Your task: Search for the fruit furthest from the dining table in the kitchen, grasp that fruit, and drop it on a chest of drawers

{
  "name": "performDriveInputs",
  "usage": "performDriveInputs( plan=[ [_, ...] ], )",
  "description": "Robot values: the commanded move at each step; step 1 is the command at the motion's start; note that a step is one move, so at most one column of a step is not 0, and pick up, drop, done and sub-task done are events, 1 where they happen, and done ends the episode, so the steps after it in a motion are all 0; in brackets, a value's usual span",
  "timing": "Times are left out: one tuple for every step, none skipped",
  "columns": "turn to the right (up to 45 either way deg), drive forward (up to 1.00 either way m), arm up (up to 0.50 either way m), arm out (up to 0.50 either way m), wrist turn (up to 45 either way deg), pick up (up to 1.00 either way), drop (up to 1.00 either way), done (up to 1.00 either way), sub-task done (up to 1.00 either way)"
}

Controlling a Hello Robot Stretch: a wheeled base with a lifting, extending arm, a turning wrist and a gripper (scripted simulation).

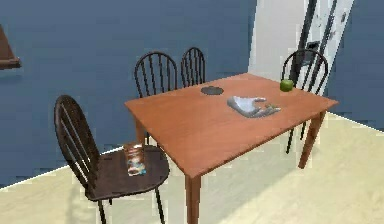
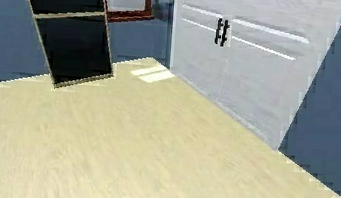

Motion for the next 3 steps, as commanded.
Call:
performDriveInputs(
  plan=[
    [45.0,0.0,0.0,0.0,0.0,0.0,0.0,0.0,0.0],
    [6.0,0.0,0.0,0.0,0.0,0.0,0.0,0.0,0.0],
    [0.0,1.0,0.0,0.0,0.0,0.0,0.0,0.0,0.0]
  ],
)
